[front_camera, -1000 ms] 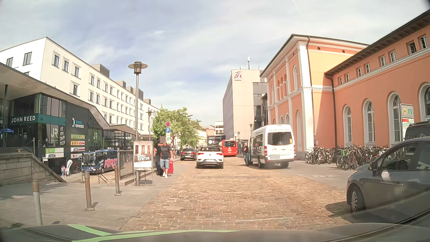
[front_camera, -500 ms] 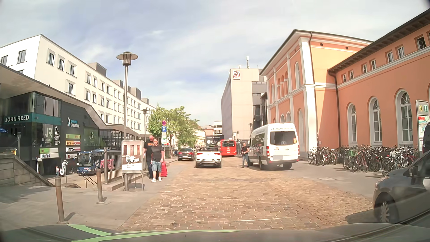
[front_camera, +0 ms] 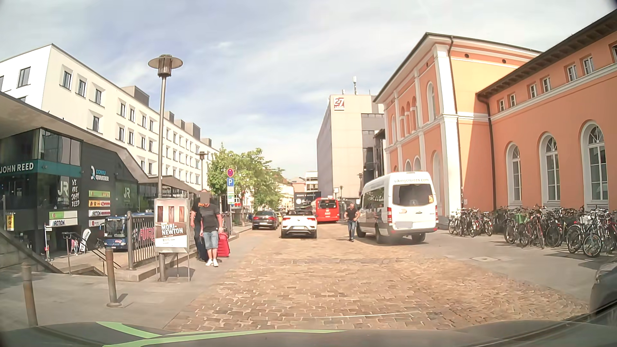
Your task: Follow the waypoints while adhering to traffic rules and regulations
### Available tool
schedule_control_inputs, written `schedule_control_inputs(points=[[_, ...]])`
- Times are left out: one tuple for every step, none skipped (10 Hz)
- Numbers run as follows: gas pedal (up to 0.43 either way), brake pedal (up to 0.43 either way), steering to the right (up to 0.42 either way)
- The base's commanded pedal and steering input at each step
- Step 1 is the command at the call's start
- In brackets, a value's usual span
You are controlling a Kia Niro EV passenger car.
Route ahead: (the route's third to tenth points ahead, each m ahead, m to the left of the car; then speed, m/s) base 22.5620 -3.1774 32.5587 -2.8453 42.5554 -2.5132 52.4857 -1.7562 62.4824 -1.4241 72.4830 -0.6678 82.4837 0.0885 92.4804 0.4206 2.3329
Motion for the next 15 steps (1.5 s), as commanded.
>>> schedule_control_inputs(points=[[0.047, 0.000, 0.005], [0.047, 0.000, 0.006], [0.047, 0.000, 0.006], [0.047, 0.000, 0.006], [0.047, 0.000, 0.004], [0.047, 0.000, 0.003], [0.047, 0.000, 0.003], [0.047, 0.000, 0.003], [0.047, 0.000, 0.003], [0.047, 0.000, 0.001], [0.047, 0.000, 0.000], [0.047, 0.000, 0.001], [0.047, 0.000, 0.000], [0.047, 0.000, 0.000], [0.047, 0.000, 0.000]])
